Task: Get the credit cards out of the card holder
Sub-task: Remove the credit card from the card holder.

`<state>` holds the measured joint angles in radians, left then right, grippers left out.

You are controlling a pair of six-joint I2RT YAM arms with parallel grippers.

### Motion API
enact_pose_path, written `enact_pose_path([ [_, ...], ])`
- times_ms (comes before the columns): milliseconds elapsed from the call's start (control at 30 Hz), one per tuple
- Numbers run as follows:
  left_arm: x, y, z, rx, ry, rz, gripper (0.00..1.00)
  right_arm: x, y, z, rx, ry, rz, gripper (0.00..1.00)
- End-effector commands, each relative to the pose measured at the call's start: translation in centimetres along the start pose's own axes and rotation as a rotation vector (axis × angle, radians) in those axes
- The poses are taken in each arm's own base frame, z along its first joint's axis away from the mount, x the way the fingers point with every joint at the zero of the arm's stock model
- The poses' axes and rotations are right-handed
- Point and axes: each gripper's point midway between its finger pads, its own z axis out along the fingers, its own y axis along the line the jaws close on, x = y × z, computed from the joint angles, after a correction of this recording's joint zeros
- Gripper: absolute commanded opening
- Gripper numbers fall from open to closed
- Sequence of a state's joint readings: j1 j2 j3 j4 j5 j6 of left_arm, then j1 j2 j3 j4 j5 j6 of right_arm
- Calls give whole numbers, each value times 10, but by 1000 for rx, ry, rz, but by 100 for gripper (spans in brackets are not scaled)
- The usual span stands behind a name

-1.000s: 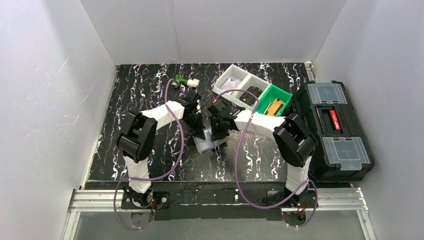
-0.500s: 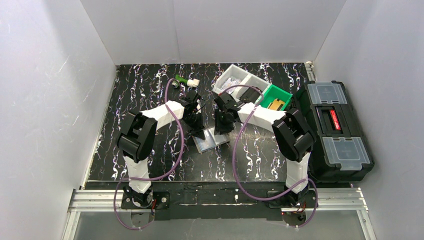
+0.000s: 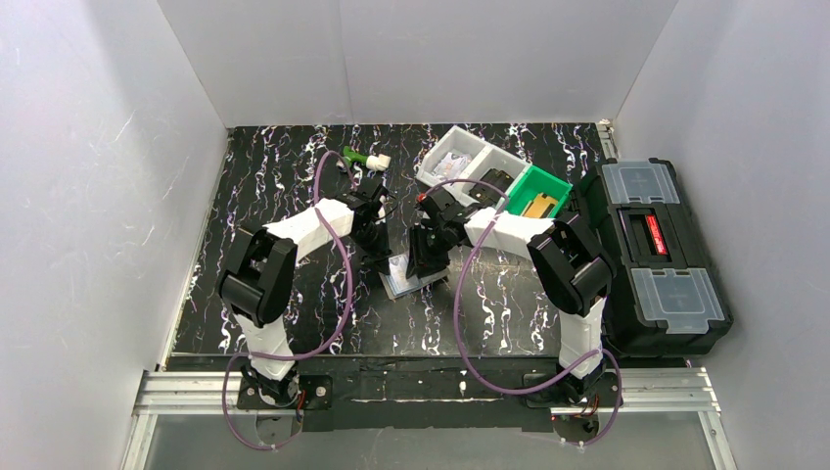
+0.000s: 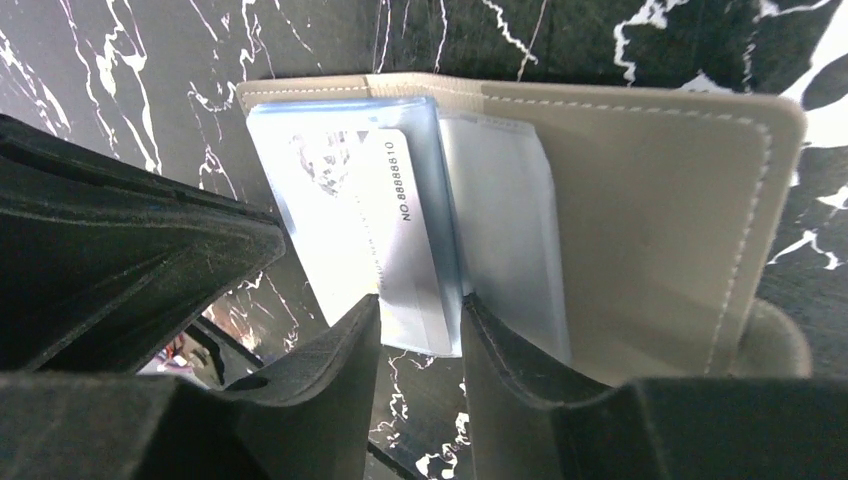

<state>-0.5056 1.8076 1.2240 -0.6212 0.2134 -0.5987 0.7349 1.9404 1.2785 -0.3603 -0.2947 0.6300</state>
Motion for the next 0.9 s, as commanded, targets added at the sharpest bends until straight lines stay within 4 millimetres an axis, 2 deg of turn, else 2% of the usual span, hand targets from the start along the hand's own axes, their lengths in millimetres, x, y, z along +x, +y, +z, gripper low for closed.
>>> enact_pose_path([
  [0, 4, 7, -10, -19, -7, 8, 4, 7, 7, 6, -55, 32, 13, 45],
  [333, 0, 2, 6, -2, 23, 9, 4, 25, 22, 9, -197, 92, 109, 46],
  [600, 13, 11, 18, -41, 68, -2, 2, 28, -2, 9, -266, 99, 260, 47],
  [733, 18, 20, 23, -87, 95, -22, 0, 20, -3, 4, -338, 74, 303, 47],
  [867, 23, 27, 28, -117, 113, -40, 0, 16, -5, 0, -392, 62, 345, 40],
])
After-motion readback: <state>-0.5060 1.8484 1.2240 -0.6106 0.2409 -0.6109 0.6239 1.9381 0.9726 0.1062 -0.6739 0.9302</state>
